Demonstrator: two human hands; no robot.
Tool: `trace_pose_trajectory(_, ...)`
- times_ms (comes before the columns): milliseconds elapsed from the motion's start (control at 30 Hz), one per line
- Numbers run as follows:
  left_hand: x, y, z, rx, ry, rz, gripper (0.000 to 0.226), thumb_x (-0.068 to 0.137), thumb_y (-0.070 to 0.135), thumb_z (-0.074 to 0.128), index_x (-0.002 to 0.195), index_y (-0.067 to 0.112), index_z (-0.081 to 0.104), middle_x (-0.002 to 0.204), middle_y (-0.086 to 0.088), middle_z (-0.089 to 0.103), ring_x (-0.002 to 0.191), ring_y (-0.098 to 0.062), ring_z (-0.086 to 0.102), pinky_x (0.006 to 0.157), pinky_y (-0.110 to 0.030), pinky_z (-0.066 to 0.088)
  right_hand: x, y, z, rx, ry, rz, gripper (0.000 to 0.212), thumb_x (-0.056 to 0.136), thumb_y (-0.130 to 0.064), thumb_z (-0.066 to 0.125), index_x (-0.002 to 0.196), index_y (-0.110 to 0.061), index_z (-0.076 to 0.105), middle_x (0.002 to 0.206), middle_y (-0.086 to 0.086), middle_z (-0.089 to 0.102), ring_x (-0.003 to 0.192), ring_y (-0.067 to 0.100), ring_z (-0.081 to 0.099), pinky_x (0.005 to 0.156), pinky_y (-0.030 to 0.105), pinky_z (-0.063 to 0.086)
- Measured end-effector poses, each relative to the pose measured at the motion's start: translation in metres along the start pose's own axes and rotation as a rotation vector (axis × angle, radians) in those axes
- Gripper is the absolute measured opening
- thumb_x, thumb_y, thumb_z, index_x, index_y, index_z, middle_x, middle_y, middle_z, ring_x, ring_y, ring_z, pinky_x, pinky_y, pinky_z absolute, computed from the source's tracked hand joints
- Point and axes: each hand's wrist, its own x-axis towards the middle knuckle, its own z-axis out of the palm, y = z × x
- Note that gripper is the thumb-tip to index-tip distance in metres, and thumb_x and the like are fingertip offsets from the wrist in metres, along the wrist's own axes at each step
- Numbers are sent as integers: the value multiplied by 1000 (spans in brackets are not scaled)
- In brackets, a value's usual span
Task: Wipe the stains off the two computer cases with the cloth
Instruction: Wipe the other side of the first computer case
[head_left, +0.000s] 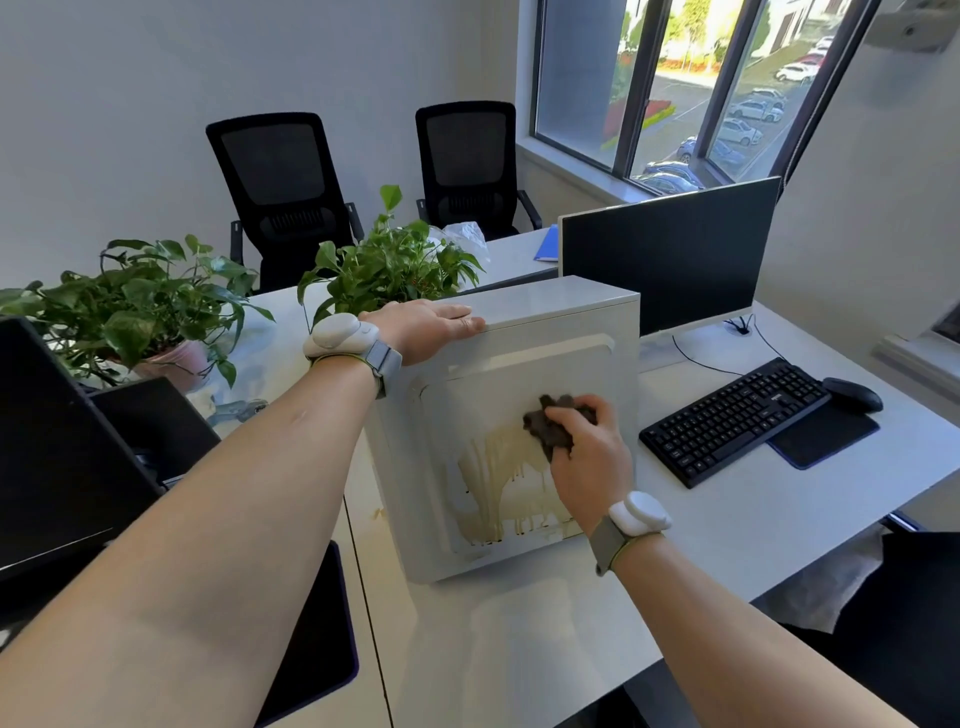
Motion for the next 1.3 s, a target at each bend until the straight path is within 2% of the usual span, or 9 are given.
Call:
trace_pose_trajectory(200, 2, -2, 2, -14, -4, 4, 103, 50, 114, 15, 140, 69, 37, 160, 23, 38, 151, -24, 31, 120, -56, 23, -19, 23, 13, -165, -207, -61, 20, 75, 6, 70, 89, -8, 71, 109, 10, 56, 63, 30, 56, 50, 26, 43)
trace_pose_trajectory(400, 1, -1, 1, 1, 0, 17, 108, 48, 114, 13, 142, 67, 37, 161, 22, 36, 152, -24, 29, 121, -57, 23, -8, 7, 8, 7, -27, -29, 49, 77, 11, 64, 119, -13, 72, 134, 10, 52, 94, 21, 57, 74, 26, 50)
trace_pose_trajectory(567, -1, 1, 1, -8, 1, 16, 111, 45, 114, 13, 142, 66, 39, 161, 20, 37, 151, -24, 31, 121, -57, 23, -17, 16, 16, -96, -158, -98, 36, 65, 14, 69, 92, -11, 71, 115, 10, 57, 74, 35, 59, 52, 29, 45)
trace_pose_trajectory(667, 1, 0, 0, -14, 5, 19, 113, 44, 114, 13, 142, 65, 40, 160, 20, 38, 150, -23, 32, 121, -56, 24, -5, 3, 8, -50, -126, -17, 32, 76, 5, 69, 101, -14, 73, 117, 6, 57, 78, 28, 60, 58, 29, 50)
trace_pose_trajectory(767, 3, -1, 1, -8, 1, 22, 112, 45, 114, 14, 142, 65, 39, 161, 21, 37, 151, -23, 31, 121, -56, 23, 12, -15, 3, 48, 25, -97, 44, 75, 11, 65, 112, -11, 74, 127, 11, 57, 91, 25, 58, 69, 29, 50)
trace_pose_trajectory(900, 3, -2, 1, 4, -3, 20, 109, 48, 114, 13, 143, 66, 37, 162, 23, 34, 152, -25, 28, 121, -57, 21, 3, 7, 15, -52, -73, -245, 35, 67, 14, 67, 94, -8, 72, 116, 11, 57, 76, 35, 60, 57, 33, 51)
trace_pose_trajectory(1000, 3, -2, 2, 11, -17, 20, 108, 49, 114, 13, 143, 67, 35, 163, 24, 32, 154, -25, 26, 122, -57, 18, -11, 30, 13, -134, -186, -219, 29, 69, 12, 69, 89, -8, 70, 110, 9, 55, 77, 38, 61, 57, 31, 45)
trace_pose_trajectory(1200, 4, -3, 2, 13, -18, 18, 105, 50, 114, 13, 143, 68, 34, 163, 25, 31, 155, -26, 23, 123, -58, 17, 3, 15, -1, 15, 51, -61, 54, 75, 13, 62, 122, -13, 67, 133, 10, 49, 100, 26, 57, 74, 30, 51)
trace_pose_trajectory(1300, 3, -3, 2, 19, -18, 18, 105, 50, 114, 13, 143, 68, 34, 162, 26, 32, 154, -26, 25, 122, -58, 18, -6, 36, 6, -56, -47, 94, 64, 78, 12, 59, 132, -21, 54, 143, 8, 34, 102, 36, 57, 72, 33, 49)
